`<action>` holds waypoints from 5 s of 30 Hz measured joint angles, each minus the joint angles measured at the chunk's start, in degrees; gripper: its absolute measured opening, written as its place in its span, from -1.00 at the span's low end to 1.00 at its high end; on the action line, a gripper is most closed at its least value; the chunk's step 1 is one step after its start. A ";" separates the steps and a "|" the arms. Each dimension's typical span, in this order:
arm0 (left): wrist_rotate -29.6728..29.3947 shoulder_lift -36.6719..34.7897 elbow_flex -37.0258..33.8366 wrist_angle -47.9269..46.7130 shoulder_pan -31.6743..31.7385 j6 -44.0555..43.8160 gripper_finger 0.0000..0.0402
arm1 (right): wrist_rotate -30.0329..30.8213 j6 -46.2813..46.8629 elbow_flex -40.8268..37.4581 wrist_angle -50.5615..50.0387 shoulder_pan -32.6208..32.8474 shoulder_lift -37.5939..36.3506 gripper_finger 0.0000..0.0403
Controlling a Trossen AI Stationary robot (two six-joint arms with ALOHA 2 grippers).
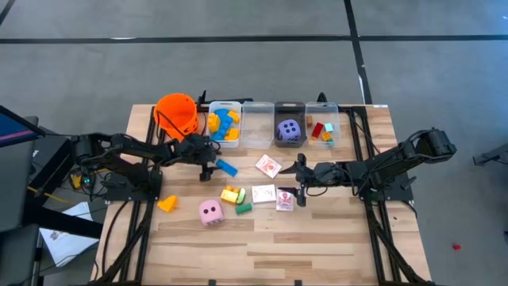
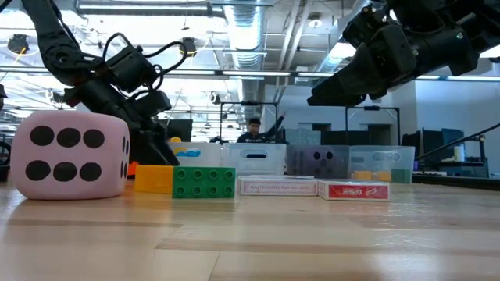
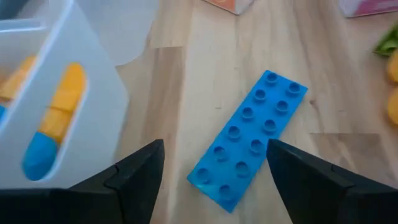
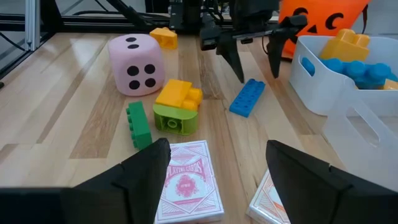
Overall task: Pick & Place Toys
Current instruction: Put the small blue game piece into the right transparent bin
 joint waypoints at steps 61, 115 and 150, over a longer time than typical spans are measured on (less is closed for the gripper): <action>-2.53 7.89 -0.04 26.80 -12.04 -25.79 -0.41 | -0.85 -7.84 0.02 6.21 0.38 -0.02 0.32; 9.00 7.82 17.77 21.76 -21.86 -48.00 -0.39 | -7.10 -41.64 9.33 0.76 1.99 0.52 0.32; 6.73 7.82 17.79 26.00 -22.50 -48.20 -0.38 | -6.91 -42.16 21.33 -3.53 -0.67 12.52 0.26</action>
